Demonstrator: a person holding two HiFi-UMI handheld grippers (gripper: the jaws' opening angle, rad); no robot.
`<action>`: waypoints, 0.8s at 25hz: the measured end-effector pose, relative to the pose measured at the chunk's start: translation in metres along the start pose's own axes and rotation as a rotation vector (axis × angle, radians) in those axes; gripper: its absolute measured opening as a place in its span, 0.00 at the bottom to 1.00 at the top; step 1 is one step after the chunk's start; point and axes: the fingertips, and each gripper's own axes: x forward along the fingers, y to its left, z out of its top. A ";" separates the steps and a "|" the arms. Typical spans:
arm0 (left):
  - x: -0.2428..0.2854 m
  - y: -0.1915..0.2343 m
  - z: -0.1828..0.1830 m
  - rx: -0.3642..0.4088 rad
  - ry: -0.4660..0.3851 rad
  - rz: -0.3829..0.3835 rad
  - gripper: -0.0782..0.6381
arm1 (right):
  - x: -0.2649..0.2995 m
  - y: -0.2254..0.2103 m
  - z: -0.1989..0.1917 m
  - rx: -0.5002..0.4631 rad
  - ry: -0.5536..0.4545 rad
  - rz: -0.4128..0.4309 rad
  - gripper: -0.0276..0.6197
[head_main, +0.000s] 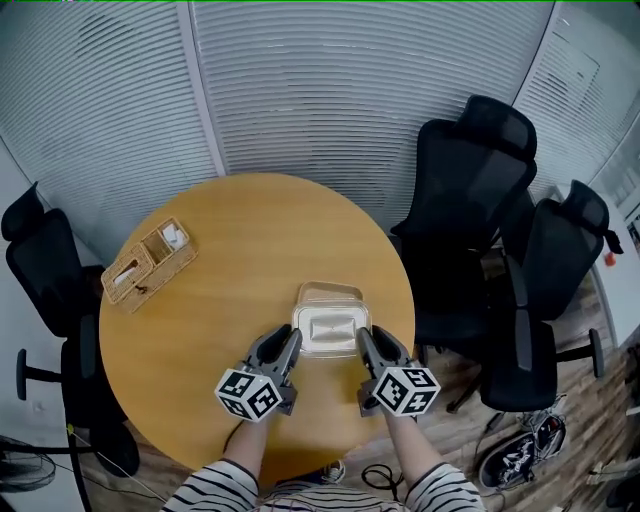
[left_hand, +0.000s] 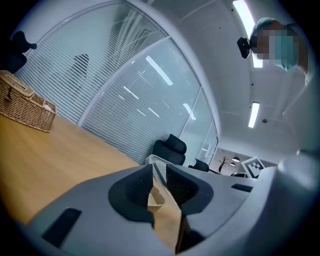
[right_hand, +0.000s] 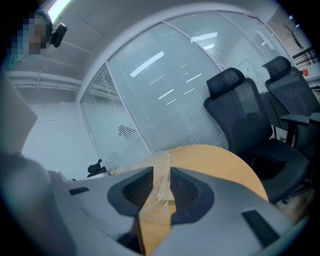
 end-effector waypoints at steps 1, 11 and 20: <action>-0.005 -0.006 0.001 0.003 -0.008 0.005 0.24 | -0.007 0.002 0.001 0.002 -0.005 0.005 0.22; -0.056 -0.065 0.002 0.015 -0.063 0.038 0.21 | -0.081 0.027 0.010 0.024 -0.061 0.059 0.18; -0.106 -0.111 0.003 0.017 -0.106 0.038 0.20 | -0.140 0.053 0.008 0.036 -0.099 0.109 0.16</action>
